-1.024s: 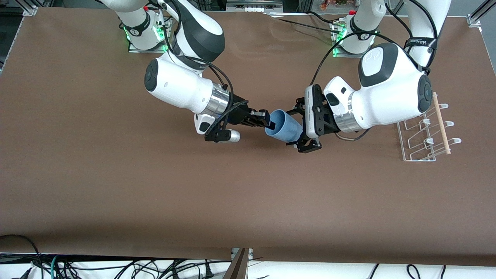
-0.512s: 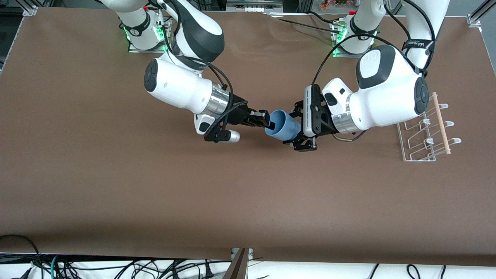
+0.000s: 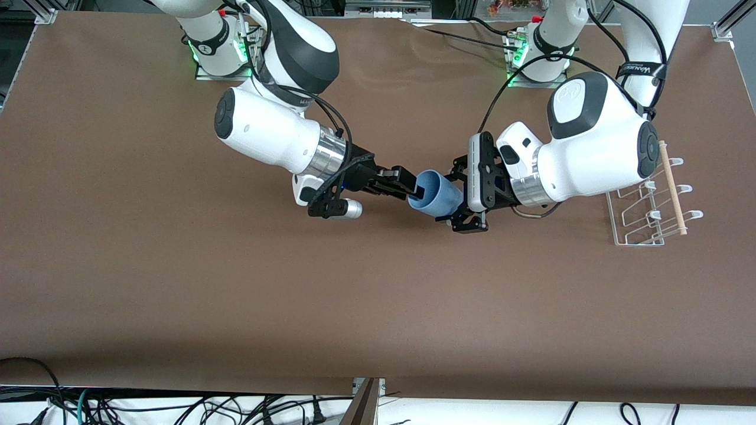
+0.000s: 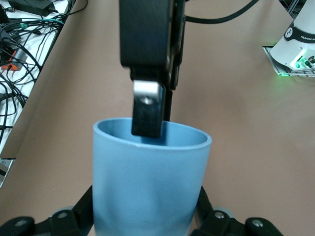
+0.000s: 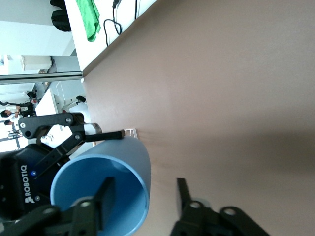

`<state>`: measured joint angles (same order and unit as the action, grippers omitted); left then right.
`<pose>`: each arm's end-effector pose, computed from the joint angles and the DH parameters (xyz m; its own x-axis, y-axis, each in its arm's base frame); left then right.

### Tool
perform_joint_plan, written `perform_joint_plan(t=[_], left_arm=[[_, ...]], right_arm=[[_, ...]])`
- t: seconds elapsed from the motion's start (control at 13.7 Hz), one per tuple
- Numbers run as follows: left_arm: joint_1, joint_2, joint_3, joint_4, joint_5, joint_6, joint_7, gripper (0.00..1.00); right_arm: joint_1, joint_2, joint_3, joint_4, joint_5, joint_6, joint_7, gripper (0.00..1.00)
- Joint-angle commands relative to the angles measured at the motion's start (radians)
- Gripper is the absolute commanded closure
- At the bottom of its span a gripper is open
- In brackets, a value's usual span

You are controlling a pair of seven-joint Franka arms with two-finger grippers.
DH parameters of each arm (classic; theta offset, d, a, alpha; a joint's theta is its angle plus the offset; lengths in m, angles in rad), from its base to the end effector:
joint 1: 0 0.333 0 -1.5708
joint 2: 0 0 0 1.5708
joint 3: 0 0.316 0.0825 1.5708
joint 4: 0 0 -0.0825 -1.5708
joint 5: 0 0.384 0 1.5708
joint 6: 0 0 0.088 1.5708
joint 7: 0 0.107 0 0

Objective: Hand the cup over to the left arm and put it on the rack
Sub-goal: 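Open the right gripper and withdraw while the left gripper carries the cup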

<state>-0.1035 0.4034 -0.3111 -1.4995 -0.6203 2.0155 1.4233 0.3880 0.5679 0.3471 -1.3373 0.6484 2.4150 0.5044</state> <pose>0.6318 -0.2793 0.4731 0.0306 -0.7654 0.6429 -0.9972 0.0208 0.0722 0.6000 0.4589 0.4764 0.9733 -0.2066 -0.1003 -0.2092 -0.6181 -0.7577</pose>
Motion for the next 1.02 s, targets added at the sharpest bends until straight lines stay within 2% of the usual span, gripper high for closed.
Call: perform_joint_plan(t=[0.0,0.22,0.37,0.51,0.73,0.95], left_arm=[[0.019,0.0,0.018,0.016,0.006,-0.079,0.025,0.95],[0.06,-0.006,0.021,0.024,0.164,-0.19,0.0,0.95],[0.08,-0.006,0.021,0.024,0.305,-0.256,-0.007,0.94],[0.088,-0.006,0.03,0.024,0.472,-0.355,-0.035,0.94],[0.088,0.0,0.04,0.019,0.742,-0.457,-0.119,0.94],[0.087,0.017,0.058,0.016,0.922,-0.564,-0.174,0.92]], right_arm=[[-0.05,-0.016,0.003,0.03,0.008,-0.109,-0.009,0.0],[-0.15,-0.043,0.003,0.055,-0.039,-0.308,-0.039,0.0],[-0.204,-0.072,-0.007,0.055,-0.116,-0.437,-0.134,0.0],[-0.245,-0.089,-0.019,0.053,-0.211,-0.508,-0.194,0.0],[-0.253,-0.108,-0.086,0.053,-0.36,-0.582,-0.201,0.0],[-0.253,-0.132,-0.146,0.053,-0.476,-0.68,-0.22,0.0]])
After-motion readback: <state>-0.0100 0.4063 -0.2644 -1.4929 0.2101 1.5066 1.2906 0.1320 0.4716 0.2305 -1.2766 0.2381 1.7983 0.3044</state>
